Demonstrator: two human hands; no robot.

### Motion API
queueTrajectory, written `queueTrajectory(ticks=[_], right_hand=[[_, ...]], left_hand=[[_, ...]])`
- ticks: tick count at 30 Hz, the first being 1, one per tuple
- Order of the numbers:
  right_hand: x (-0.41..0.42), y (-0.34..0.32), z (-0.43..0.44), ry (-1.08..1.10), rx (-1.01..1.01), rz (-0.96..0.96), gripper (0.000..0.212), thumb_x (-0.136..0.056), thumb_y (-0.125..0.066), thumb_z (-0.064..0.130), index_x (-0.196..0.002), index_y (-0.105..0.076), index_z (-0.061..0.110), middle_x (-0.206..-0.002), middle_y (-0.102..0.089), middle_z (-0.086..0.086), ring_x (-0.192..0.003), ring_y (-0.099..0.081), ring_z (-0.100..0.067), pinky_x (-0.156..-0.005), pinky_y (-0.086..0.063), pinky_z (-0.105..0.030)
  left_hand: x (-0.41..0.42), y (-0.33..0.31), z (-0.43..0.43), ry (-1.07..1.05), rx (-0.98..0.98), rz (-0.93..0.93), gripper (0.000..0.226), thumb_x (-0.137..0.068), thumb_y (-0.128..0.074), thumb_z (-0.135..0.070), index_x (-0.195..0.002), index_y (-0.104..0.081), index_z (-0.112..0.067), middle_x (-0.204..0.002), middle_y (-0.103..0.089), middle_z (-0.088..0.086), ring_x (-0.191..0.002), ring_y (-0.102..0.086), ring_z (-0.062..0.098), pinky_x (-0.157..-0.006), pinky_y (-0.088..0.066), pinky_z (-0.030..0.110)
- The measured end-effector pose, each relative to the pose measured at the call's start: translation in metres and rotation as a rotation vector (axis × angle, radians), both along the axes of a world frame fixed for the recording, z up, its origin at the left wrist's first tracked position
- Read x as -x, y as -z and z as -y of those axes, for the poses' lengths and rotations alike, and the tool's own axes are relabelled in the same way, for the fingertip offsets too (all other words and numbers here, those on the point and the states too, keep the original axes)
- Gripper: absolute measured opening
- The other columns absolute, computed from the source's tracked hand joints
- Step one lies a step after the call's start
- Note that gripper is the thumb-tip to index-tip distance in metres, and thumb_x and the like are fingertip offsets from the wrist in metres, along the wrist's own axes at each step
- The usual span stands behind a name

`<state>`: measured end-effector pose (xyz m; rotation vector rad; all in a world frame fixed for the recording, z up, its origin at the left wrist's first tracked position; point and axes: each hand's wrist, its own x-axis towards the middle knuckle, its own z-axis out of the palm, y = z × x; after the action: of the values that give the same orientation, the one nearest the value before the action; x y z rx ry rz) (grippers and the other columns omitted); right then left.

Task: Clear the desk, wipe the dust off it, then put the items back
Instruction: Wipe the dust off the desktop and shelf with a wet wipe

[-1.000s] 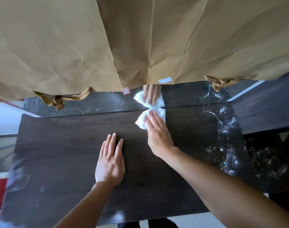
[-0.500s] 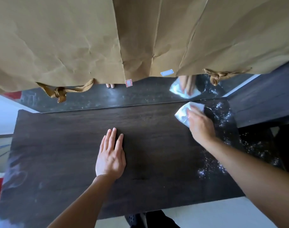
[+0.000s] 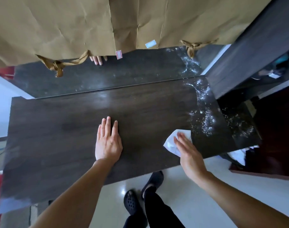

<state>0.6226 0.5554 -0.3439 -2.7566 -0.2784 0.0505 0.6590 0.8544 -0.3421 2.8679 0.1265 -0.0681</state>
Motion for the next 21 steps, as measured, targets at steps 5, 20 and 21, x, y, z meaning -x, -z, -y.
queueTrajectory(ticks=[5, 20, 21], right_hand=[[0.047, 0.007, -0.095, -0.232, -0.084, 0.029, 0.039, -0.088, -0.039, 0.007, -0.122, -0.058, 0.005, -0.139, -0.049, -0.011, -0.131, -0.044, -0.027, -0.111, -0.028, -0.032], [-0.198, -0.008, -0.127, 0.33, -0.007, 0.059, 0.026, -0.092, -0.047, 0.01, -0.111, -0.063, 0.002, -0.116, -0.051, -0.023, -0.108, -0.047, -0.037, -0.091, -0.041, -0.043], [-0.211, -0.006, -0.144, 0.393, -0.135, 0.06, 0.026, -0.092, -0.048, 0.013, -0.109, -0.063, 0.0, -0.116, -0.051, -0.019, -0.108, -0.047, -0.033, -0.092, -0.041, -0.04]], left_hand=[[0.047, -0.004, -0.01, 0.016, -0.031, -0.056, 0.053, -0.09, -0.027, -0.023, -0.133, -0.05, -0.005, -0.147, -0.036, 0.023, -0.138, -0.03, 0.038, -0.114, -0.026, 0.047], [0.086, 0.001, -0.055, -0.146, -0.028, 0.015, 0.05, -0.094, -0.029, -0.027, -0.137, -0.045, -0.007, -0.151, -0.031, 0.02, -0.142, -0.022, 0.035, -0.117, -0.02, 0.045], [0.085, 0.002, -0.055, -0.148, -0.029, 0.024, 0.049, -0.094, -0.03, -0.025, -0.137, -0.046, -0.007, -0.15, -0.031, 0.02, -0.142, -0.022, 0.034, -0.117, -0.02, 0.044]])
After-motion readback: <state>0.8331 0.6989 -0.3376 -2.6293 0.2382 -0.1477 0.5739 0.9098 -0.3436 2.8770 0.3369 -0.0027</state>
